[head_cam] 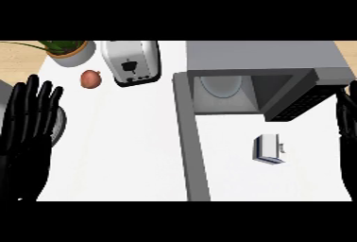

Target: Pick up the milk, place it into the microwave and close the microwave

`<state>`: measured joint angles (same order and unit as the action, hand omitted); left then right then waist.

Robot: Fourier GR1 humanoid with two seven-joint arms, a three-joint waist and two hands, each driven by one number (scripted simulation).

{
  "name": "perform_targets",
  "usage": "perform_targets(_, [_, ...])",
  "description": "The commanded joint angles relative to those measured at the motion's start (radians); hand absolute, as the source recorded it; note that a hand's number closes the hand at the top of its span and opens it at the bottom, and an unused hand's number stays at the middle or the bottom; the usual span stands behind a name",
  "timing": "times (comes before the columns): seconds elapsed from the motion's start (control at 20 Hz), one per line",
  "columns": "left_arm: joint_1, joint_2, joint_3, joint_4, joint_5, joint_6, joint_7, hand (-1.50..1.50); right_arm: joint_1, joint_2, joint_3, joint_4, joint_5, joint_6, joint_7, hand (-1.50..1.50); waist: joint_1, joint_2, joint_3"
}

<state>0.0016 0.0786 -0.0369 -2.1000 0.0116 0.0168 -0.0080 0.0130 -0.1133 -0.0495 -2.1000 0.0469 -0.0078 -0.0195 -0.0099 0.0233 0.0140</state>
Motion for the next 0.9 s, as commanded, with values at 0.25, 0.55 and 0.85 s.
perform_targets(0.25, [0.059,0.010,0.008,-0.106,-0.118,0.056,0.083,-1.50,0.058,0.066,0.120,-0.096,-0.005,0.012,0.058,-1.50,0.010,-0.026,-0.014])
perform_targets(0.55, [0.119,-0.042,0.037,-0.161,0.061,0.056,0.188,-1.50,0.086,0.112,0.355,-0.056,-0.133,0.020,0.101,-1.50,0.014,-0.026,-0.014])
perform_targets(0.85, [0.257,-0.057,0.037,-0.222,0.097,0.009,0.123,-1.50,0.194,0.113,0.394,-0.125,-0.041,-0.007,0.042,-1.50,0.010,-0.025,-0.014])
